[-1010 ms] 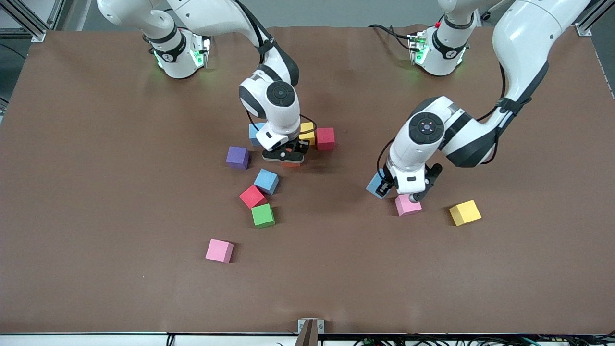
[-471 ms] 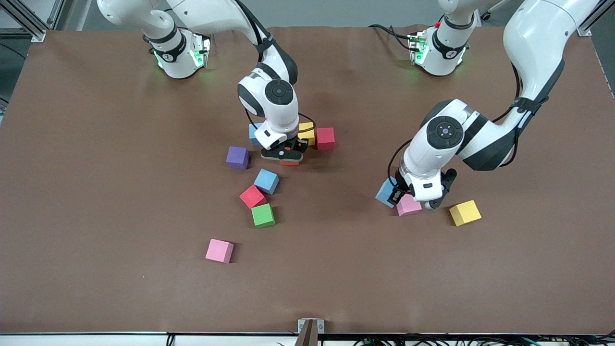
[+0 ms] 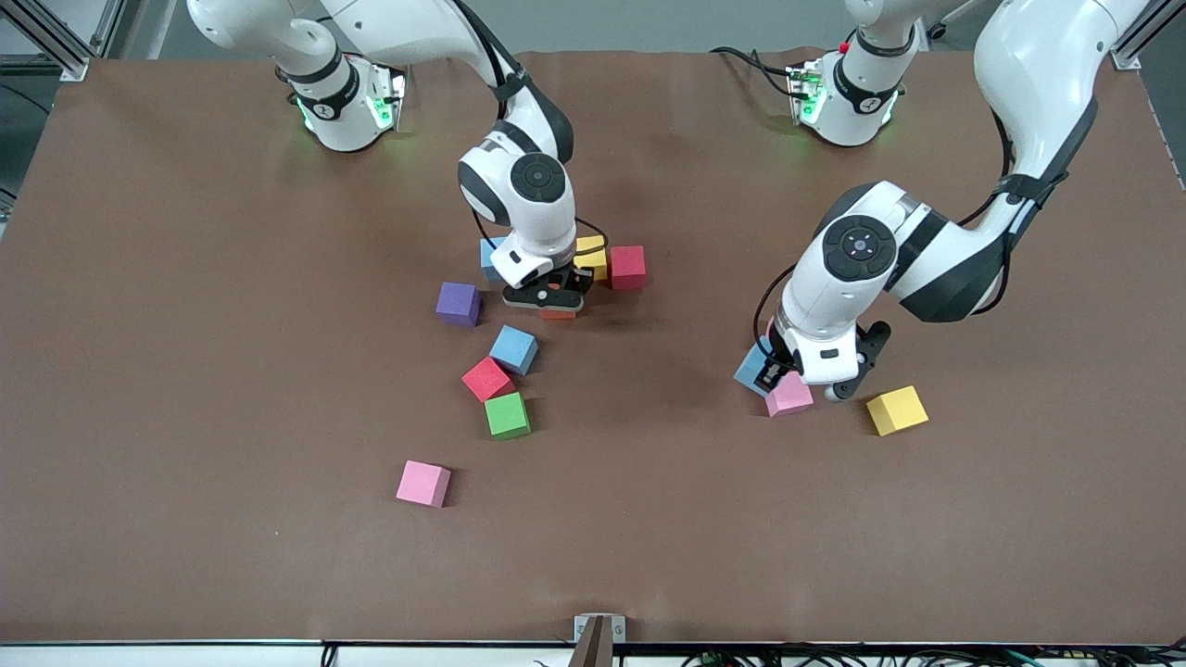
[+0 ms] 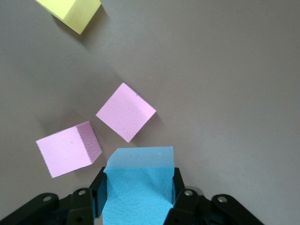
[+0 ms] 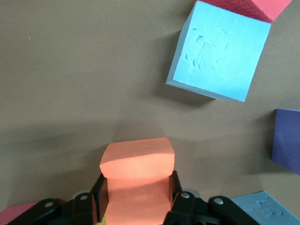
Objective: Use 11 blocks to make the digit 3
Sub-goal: 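Place the orange cube by the row while the left gripper carries blue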
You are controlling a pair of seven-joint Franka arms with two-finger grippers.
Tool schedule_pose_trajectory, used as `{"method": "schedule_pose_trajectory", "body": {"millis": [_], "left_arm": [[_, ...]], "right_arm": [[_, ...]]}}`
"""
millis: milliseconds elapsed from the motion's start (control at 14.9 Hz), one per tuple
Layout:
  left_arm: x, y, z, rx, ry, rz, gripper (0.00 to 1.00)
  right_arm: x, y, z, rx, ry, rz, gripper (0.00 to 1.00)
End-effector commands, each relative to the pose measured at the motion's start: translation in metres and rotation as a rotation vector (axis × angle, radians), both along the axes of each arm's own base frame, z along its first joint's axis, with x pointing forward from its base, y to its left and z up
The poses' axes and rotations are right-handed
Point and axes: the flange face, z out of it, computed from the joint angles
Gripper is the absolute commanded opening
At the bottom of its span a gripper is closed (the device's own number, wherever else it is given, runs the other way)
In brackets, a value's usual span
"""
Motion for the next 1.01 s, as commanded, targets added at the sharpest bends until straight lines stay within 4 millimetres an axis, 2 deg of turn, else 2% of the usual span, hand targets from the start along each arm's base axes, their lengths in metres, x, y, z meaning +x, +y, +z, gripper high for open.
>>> {"method": "schedule_pose_trajectory", "body": {"millis": [0, 741, 875, 943], "left_arm": [[-0.003, 0.003, 0.01, 0.035, 0.021, -0.043, 0.2], [0.032, 0.02, 0.072, 0.09, -0.006, -0.299, 0.18], [0.048, 0.035, 0.086, 0.069, -0.006, -0.359, 0.18], [0.057, 0.052, 0.085, 0.071, 0.002, -0.414, 0.18]], "right_arm": [[-0.008, -0.003, 0.007, 0.017, 0.01, -0.023, 0.5], [-0.008, -0.003, 0.007, 0.015, 0.011, -0.017, 0.51], [-0.008, -0.003, 0.006, 0.014, 0.012, -0.016, 0.52], [-0.008, -0.003, 0.007, 0.015, 0.011, -0.016, 0.52]]}}
